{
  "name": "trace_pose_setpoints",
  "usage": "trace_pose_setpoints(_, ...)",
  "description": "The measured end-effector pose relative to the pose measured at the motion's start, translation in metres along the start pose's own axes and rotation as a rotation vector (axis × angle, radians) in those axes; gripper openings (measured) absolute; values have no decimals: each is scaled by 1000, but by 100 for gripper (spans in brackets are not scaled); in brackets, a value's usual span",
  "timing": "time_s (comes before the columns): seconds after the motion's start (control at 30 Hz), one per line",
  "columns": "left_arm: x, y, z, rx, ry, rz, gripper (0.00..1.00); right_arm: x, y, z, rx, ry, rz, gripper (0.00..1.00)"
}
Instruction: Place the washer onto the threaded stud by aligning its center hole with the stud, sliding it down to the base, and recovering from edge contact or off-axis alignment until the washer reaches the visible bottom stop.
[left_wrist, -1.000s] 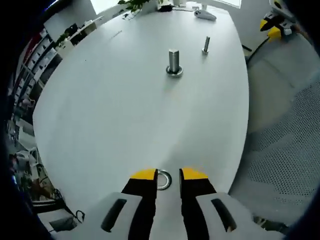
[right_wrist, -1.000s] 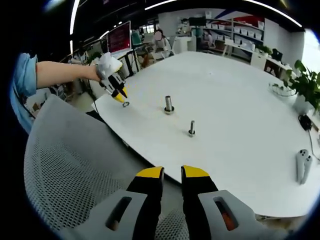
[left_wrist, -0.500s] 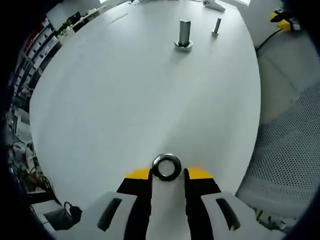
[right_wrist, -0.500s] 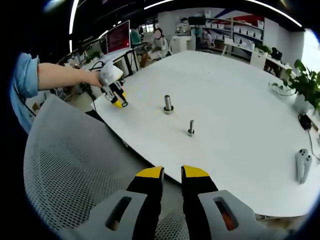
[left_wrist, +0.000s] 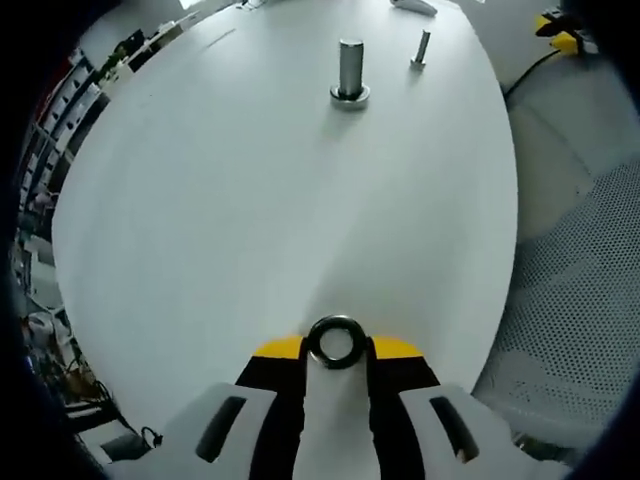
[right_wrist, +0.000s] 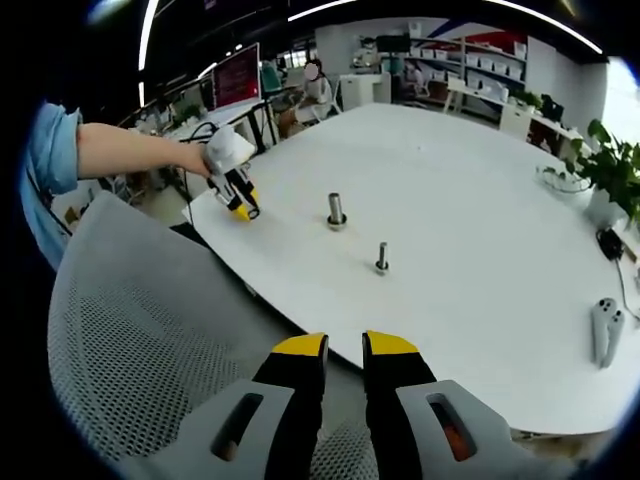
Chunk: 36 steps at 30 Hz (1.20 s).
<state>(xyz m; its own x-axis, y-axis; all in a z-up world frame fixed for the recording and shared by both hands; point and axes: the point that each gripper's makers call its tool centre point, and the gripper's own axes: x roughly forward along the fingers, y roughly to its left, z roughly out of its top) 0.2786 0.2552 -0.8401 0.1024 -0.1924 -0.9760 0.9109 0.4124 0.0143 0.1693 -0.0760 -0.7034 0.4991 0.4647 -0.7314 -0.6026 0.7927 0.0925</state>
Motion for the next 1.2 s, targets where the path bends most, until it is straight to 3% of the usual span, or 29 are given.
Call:
trace_pose_setpoints(0.13,2,-8,11,54,13,-1,21,0,0,0,0,0,0,16)
trace_pose_setpoints(0.33,-2,-9,10,40,21,-3,21,0,1,0,-1,1,8,16)
trace_pose_setpoints(0.4,-3,-13,15,4,-43,-6,22,1,1,-1,-4,8,8,16)
trace_pose_setpoints(0.43,-4,-15,13,-28,-51,-13,24,1,1,-2,-4,10,9,16)
trace_pose_setpoints(0.6,-9,-17,-10,-21,-43,3,26,1,2,-2,-3,17,14,17)
trace_pose_setpoints(0.63,-10,-18,-14,-57,-49,0,26,1,2,-3,-3,18,15,17)
trace_pose_setpoints(0.83,-11,-19,-13,-67,-86,14,27,1,3,-4,-3,27,18,17)
trace_pose_setpoints(1.2,-7,-22,4,-42,-104,24,13,1,2,-5,1,29,9,17)
